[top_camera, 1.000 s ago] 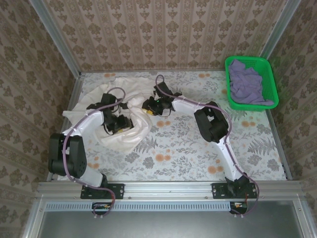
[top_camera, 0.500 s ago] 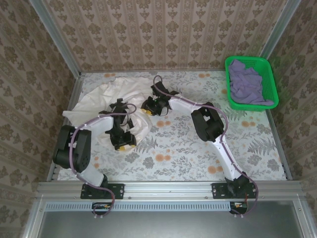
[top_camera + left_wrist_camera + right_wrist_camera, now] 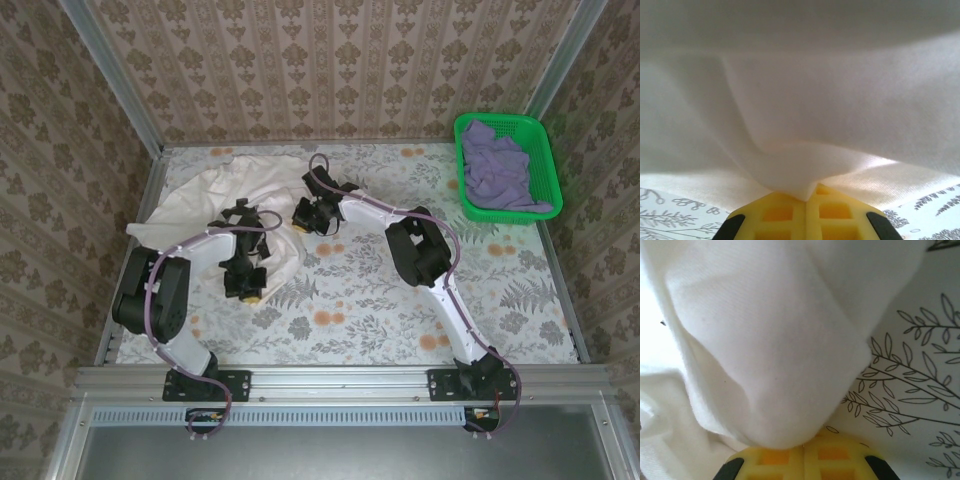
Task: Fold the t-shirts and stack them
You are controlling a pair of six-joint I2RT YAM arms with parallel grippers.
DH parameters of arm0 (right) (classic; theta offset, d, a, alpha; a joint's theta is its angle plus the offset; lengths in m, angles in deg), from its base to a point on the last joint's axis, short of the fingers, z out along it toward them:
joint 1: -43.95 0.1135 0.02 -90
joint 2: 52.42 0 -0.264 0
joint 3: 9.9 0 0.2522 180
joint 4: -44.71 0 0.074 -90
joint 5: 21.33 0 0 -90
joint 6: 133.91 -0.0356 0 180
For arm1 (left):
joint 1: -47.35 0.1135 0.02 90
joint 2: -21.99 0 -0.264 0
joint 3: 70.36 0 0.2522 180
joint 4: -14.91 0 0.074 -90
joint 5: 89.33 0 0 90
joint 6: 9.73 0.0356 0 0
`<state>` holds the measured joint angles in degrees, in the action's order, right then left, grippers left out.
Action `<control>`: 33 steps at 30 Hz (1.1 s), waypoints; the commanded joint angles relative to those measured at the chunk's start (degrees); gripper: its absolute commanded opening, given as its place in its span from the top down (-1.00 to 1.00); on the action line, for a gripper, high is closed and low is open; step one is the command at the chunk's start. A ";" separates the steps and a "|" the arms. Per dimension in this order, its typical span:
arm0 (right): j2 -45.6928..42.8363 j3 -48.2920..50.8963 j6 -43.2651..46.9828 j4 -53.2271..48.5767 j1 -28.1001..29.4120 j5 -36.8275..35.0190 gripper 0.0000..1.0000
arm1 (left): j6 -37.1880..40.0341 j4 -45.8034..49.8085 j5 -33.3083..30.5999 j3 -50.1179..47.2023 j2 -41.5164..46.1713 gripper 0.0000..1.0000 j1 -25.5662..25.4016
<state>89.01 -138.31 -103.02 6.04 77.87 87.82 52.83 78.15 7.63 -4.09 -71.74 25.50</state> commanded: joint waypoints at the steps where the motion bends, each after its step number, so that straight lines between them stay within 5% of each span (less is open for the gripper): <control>1: -3.04 1.84 2.20 -5.59 -0.58 -4.67 1.00 | -1.30 1.50 -5.48 0.30 4.24 1.00 1.77; 9: -13.37 14.93 2.65 -0.97 -2.39 -5.48 1.00 | -1.50 1.38 -6.00 1.15 15.45 1.00 9.67; 20: -24.58 33.47 1.71 6.49 -7.63 -1.30 1.00 | -2.20 3.99 -6.44 0.94 20.34 1.00 18.53; 24: -30.03 37.66 5.41 2.95 -10.91 -1.88 1.00 | -1.96 4.97 -5.62 1.59 20.76 1.00 19.99; 33: -40.91 43.25 18.89 -12.82 -22.56 -1.54 1.00 | -1.46 8.48 6.65 3.98 19.65 1.00 20.43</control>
<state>51.28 -96.52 -90.74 1.93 57.60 85.83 51.52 82.83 8.48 -2.25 -52.24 45.57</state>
